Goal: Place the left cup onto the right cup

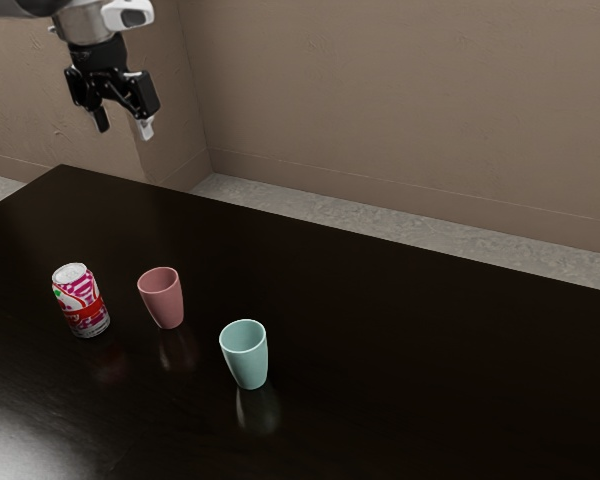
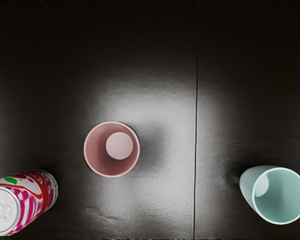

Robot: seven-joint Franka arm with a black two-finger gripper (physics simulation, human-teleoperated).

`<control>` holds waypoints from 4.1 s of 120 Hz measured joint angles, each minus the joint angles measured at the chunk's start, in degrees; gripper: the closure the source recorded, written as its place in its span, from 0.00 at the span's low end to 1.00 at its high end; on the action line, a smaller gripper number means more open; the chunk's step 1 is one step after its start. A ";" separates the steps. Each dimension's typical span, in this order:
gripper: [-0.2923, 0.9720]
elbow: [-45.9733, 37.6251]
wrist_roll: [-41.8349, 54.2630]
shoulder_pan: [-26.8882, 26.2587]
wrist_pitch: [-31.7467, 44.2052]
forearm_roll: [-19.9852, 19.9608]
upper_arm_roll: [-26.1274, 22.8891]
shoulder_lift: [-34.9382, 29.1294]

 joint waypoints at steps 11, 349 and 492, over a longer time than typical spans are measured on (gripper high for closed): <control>0.25 -0.29 0.16 0.00 -0.09 -0.08 -0.13 -0.50; 0.76 -31.66 2.10 1.48 41.31 -2.74 -0.17 14.70; 0.85 -31.05 2.05 -5.49 30.86 0.50 -1.50 -1.32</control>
